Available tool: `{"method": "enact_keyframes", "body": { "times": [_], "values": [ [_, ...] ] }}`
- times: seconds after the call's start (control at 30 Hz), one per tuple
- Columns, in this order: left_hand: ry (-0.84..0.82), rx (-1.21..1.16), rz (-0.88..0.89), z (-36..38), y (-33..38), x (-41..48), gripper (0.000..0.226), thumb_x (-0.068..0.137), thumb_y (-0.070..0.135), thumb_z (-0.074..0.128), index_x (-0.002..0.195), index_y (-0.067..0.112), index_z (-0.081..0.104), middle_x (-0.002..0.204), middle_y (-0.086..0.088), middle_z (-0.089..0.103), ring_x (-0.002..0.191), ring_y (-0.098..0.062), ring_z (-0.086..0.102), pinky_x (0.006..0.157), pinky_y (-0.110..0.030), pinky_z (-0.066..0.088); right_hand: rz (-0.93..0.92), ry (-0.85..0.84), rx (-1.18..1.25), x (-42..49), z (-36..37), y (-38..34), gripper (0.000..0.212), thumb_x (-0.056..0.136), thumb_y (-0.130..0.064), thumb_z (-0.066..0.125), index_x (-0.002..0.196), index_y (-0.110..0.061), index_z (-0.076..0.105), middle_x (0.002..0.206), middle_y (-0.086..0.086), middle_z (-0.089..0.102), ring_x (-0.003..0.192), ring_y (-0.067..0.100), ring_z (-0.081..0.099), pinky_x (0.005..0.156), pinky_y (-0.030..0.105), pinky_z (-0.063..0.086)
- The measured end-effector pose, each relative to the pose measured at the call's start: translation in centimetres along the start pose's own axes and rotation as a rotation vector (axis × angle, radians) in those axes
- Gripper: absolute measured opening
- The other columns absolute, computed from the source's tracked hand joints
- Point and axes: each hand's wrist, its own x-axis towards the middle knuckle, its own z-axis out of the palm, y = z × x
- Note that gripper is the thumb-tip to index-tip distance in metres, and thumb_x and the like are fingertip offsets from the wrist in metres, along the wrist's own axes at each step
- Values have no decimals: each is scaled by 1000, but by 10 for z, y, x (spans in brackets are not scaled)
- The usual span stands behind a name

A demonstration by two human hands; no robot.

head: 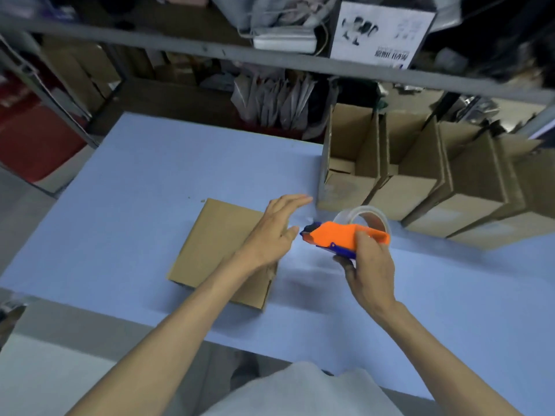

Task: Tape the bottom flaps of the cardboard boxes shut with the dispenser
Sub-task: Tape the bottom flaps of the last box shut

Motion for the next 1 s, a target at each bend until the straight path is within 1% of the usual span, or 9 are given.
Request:
{"method": "enact_keyframes", "body": {
  "times": [0.13, 0.27, 0.4, 0.53, 0.6, 0.7, 0.8, 0.83, 1.0],
  "values": [
    [-51, 15, 44, -14, 17, 5, 30, 93, 8, 54, 119, 19, 63, 118, 6, 60, 110, -2, 53, 97, -16, 38, -144, 24, -37, 7, -24, -2, 35, 69, -7, 82, 86, -1, 52, 83, 14, 60, 70, 35, 51, 52, 31, 32],
    [-22, 2, 38, -14, 21, 4, 11, 90, 15, 61, 95, 18, 71, 92, 10, 70, 87, 0, 61, 78, -7, 44, -174, 21, -4, 9, -31, 1, 38, 65, -6, 85, 84, -3, 52, 79, 11, 61, 67, 34, 50, 53, 31, 32],
    [17, -23, 37, -7, 22, 4, 7, 88, 17, 65, 86, 20, 71, 82, 11, 71, 78, -1, 63, 72, -11, 47, -160, -43, 36, 8, -32, 6, 39, 66, -11, 84, 88, -9, 51, 78, 3, 59, 70, 30, 49, 55, 30, 30],
    [55, -89, -80, -3, 18, 8, 9, 85, 19, 68, 76, 23, 68, 72, 12, 67, 68, -2, 60, 68, -19, 49, 42, -357, 304, 14, -40, 3, 47, 62, -32, 81, 100, -21, 57, 80, -12, 63, 71, 18, 59, 58, 32, 46],
    [-29, -240, -197, -8, 12, 11, 13, 85, 19, 68, 72, 20, 66, 68, 9, 65, 65, -6, 59, 69, -28, 50, 100, -432, 394, 14, -41, -2, 51, 55, -42, 84, 95, -23, 58, 75, -11, 64, 63, 13, 61, 56, 34, 51],
    [-166, -390, -262, -17, 6, 13, 18, 87, 26, 70, 74, 15, 67, 66, 6, 63, 61, -5, 56, 63, -22, 47, 64, -431, 270, 14, -39, -8, 66, 46, -44, 89, 96, -23, 52, 83, -8, 63, 68, 14, 61, 59, 35, 53],
    [-170, -382, -297, -22, 0, 13, 17, 88, 26, 69, 77, 13, 67, 71, 3, 63, 66, -9, 57, 65, -23, 49, 26, -368, 312, 15, -36, -11, 63, 55, -25, 86, 98, -22, 40, 85, -5, 58, 68, 18, 60, 58, 38, 53],
    [-165, -372, -310, -22, -2, 13, 15, 88, 25, 68, 77, 15, 67, 70, 4, 64, 65, -7, 58, 65, -23, 50, 7, -337, 330, 15, -36, -11, 60, 57, -26, 85, 96, -22, 39, 83, -4, 58, 66, 18, 60, 56, 37, 52],
    [-163, -317, -381, -23, -6, 14, 16, 88, 23, 68, 73, 18, 67, 65, 5, 63, 61, -7, 56, 62, -23, 48, -74, -289, 215, 19, -40, -8, 51, 55, -51, 70, 94, -24, 51, 81, -9, 62, 68, 17, 57, 57, 27, 47]
  ]
}}
